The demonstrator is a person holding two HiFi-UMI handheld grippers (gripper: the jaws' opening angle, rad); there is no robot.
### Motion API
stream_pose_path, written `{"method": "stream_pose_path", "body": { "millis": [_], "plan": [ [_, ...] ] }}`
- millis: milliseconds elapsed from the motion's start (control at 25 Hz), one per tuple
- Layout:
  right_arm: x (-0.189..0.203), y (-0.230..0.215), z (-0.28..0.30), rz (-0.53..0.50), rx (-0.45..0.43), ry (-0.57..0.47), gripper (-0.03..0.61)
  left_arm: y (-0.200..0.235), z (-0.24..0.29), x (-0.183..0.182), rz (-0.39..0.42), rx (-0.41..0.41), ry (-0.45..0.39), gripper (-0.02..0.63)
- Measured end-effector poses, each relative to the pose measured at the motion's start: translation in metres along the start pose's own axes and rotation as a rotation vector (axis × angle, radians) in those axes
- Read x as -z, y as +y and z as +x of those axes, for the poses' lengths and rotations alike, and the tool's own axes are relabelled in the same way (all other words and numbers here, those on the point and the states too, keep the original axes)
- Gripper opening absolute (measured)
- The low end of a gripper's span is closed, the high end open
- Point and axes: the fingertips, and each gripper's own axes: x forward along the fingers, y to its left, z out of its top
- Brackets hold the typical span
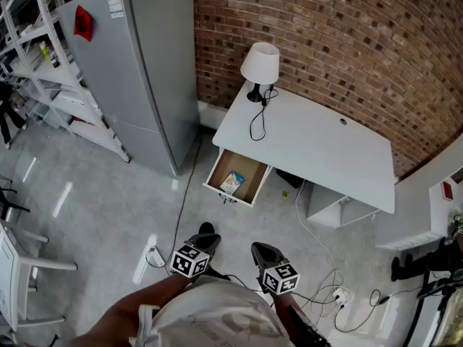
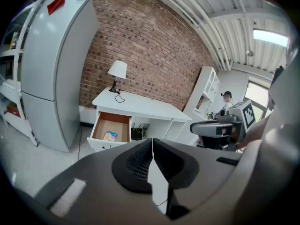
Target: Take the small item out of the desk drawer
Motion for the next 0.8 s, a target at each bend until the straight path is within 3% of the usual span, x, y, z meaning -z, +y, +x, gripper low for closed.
{"method": "stream_pose_path", "body": {
  "millis": [360,800],
  "plan": [
    [0.015,0.032,-0.018,-0.001,-0.041,-0.025,0.006,-0.023,-0.021,0.013,0.085,0.004,0.014,0.011],
    [0.029,0.022,-0.027,0.026,0.013,-0.029,0.006,-0.026,-0.022,0.022,0.090,0.006,0.017,0.011]
  ]
}}
